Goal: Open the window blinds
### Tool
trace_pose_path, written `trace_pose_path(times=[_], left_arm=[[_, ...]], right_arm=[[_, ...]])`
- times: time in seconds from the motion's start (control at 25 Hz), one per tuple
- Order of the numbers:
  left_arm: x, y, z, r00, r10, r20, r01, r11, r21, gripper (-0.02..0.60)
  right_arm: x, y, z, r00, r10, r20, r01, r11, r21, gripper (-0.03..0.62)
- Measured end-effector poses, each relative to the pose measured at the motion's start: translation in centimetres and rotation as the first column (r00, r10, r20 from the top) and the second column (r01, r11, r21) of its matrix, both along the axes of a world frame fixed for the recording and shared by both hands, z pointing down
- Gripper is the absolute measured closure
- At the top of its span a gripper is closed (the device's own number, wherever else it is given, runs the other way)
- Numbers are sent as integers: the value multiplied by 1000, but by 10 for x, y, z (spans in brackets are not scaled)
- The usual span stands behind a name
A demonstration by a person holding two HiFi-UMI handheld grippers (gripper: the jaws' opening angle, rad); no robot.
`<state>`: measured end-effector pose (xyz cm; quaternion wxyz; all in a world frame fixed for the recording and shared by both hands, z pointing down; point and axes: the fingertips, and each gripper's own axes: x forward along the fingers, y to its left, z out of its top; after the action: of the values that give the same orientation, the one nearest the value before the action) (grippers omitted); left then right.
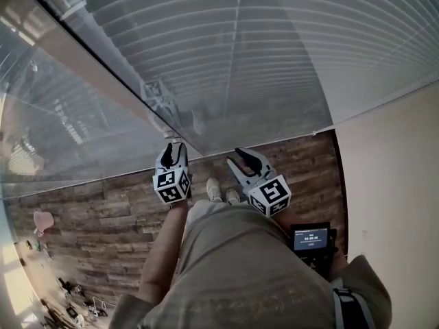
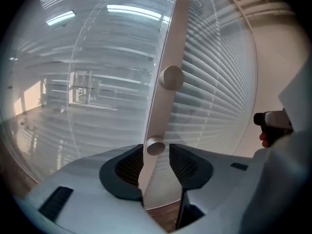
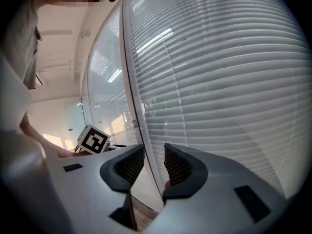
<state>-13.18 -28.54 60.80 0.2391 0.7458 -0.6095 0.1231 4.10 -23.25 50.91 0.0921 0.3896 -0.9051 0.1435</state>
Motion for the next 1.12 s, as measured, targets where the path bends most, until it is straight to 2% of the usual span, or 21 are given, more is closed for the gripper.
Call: trace_pose_path(times=[0.28,0.36,0.44,0.52,0.64,0.92,1.0,1.12], left_arm=[[-4,-16,6,998,-42,-37,41,999,-18,412],[-4,-17,7,998,-58,-37,57,998,-22,442],[-4,-16,7,997,-68,-43,66,997,-32,444],[-2,-14,6,995,-75,-66,72,996,-45,446],[-2,-11,5,986,-93,-138,85,994,-64,448],[-8,-5,1,923,-123,-365,98,992,-85,449],[-8,-9,3,893,-125,-433,95,991,-89,449],[-9,-18,7,835,-128,-535,90,991,-97,449]], right_arm=[[-2,-17,6,1000,18,-10,-18,1000,-16,459],[-1,-18,8,1000,21,-11,-21,1000,-19,459],[-1,-19,8,1000,21,-8,-21,1000,-20,459],[1,-18,9,1000,19,-5,-19,1000,-22,459],[-2,-18,8,1000,11,-3,-11,1000,-22,459],[-11,-15,4,1000,-3,-5,3,1000,-22,462],[-12,-19,6,1000,-6,-13,6,1000,-24,462],[-13,-28,12,1000,-9,-25,8,1000,-29,462]])
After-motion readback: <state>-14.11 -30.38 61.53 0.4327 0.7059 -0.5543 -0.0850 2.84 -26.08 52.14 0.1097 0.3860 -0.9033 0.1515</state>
